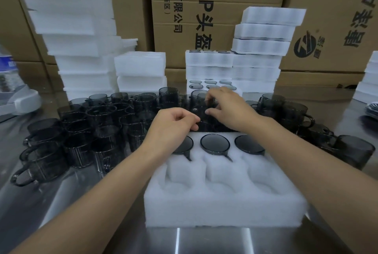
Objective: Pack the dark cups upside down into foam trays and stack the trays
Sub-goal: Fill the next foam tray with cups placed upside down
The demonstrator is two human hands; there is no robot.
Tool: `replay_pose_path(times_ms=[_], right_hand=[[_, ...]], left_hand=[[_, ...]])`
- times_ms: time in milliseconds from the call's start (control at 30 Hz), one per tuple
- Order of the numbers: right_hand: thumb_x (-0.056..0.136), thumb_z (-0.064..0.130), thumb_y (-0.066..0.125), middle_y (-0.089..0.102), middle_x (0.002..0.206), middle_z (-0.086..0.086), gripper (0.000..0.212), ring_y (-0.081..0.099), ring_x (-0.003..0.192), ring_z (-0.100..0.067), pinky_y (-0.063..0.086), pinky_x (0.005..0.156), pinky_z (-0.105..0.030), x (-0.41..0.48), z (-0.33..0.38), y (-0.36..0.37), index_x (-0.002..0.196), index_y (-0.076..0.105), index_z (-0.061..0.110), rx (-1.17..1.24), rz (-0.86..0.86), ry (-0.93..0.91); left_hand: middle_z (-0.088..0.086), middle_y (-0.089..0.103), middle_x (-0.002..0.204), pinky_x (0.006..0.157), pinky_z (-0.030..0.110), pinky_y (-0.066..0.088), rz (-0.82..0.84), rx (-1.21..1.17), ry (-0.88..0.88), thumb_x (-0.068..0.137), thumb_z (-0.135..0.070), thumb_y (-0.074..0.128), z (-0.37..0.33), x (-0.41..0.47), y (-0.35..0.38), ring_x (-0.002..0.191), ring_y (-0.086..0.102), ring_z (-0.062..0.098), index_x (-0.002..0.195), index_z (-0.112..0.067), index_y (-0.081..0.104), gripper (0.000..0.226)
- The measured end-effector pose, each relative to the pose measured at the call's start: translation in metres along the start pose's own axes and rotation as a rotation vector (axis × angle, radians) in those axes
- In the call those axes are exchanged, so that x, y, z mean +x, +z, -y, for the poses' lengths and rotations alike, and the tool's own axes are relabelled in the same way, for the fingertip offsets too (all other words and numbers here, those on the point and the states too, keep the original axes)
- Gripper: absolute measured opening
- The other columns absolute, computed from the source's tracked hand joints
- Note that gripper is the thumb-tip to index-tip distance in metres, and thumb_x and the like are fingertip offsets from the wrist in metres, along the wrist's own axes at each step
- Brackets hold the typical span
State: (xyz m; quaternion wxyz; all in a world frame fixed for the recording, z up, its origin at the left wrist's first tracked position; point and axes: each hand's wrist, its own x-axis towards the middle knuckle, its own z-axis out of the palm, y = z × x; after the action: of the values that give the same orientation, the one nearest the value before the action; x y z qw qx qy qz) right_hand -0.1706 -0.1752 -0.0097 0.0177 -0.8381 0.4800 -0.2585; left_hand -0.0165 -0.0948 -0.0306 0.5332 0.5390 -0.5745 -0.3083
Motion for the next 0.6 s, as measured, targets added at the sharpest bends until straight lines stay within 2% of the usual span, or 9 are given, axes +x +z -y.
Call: replay_pose_path(times_ms=[100,200,300,400,500,600], right_hand=[[0.090,0.020,0.064,0.053,0.110,-0.002,0.016,0.060,0.090,-0.019,0.047,0.079,-0.031,-0.013,0.002,-0.019,0.093,0.049,0.022,0.130,-0.131,0.051],[0.090,0.022,0.066,0.058,0.096,0.008,0.017,0.057,0.067,0.008,0.037,0.055,-0.007,-0.033,0.004,-0.034,0.087,0.049,0.026,0.249,-0.204,0.098],[0.088,0.027,0.068,0.060,0.096,0.017,0.018,0.057,0.064,0.009,0.035,0.047,-0.007,-0.054,0.005,-0.038,0.084,0.050,0.030,0.342,-0.173,0.132],[0.085,0.021,0.072,0.065,0.087,0.010,0.022,0.058,0.060,0.007,0.037,0.051,-0.006,-0.068,0.008,-0.030,0.081,0.052,0.031,0.475,-0.177,0.123],[0.081,0.009,0.074,0.058,0.091,0.011,0.032,0.062,0.075,-0.001,0.047,0.069,-0.010,-0.077,0.009,-0.016,0.076,0.052,0.032,0.493,-0.229,0.071],[0.078,0.008,0.077,0.055,0.092,0.012,0.036,0.063,0.082,-0.006,0.052,0.077,-0.017,-0.083,0.006,-0.011,0.075,0.053,0.035,0.475,-0.266,0.027]], left_hand=[[-0.012,0.071,0.067,0.068,0.020,0.046,0.014,0.003,0.006,0.085,-0.019,0.061,0.000,0.001,0.000,0.059,0.056,-0.008,0.070,-0.025,0.073,0.020],[-0.012,0.071,0.067,0.066,0.016,0.047,0.023,-0.007,0.007,0.087,-0.019,0.059,0.001,0.001,0.000,0.058,0.056,-0.008,0.074,-0.024,0.073,0.020],[-0.009,0.073,0.071,0.061,0.014,0.045,0.042,-0.070,-0.006,0.093,-0.024,0.052,-0.001,0.001,0.000,0.058,0.057,-0.005,0.084,-0.026,0.070,0.020],[-0.006,0.075,0.077,0.064,0.022,0.042,0.102,-0.125,-0.044,0.099,-0.038,0.040,-0.005,0.001,0.000,0.061,0.060,0.001,0.094,-0.031,0.063,0.025],[-0.004,0.075,0.076,0.064,0.023,0.042,0.145,-0.138,-0.035,0.100,-0.041,0.035,-0.006,0.000,-0.002,0.061,0.063,0.002,0.098,-0.031,0.060,0.027],[-0.002,0.075,0.077,0.064,0.022,0.043,0.172,-0.129,-0.011,0.100,-0.040,0.037,-0.004,-0.002,-0.004,0.063,0.065,0.003,0.097,-0.032,0.062,0.026]])
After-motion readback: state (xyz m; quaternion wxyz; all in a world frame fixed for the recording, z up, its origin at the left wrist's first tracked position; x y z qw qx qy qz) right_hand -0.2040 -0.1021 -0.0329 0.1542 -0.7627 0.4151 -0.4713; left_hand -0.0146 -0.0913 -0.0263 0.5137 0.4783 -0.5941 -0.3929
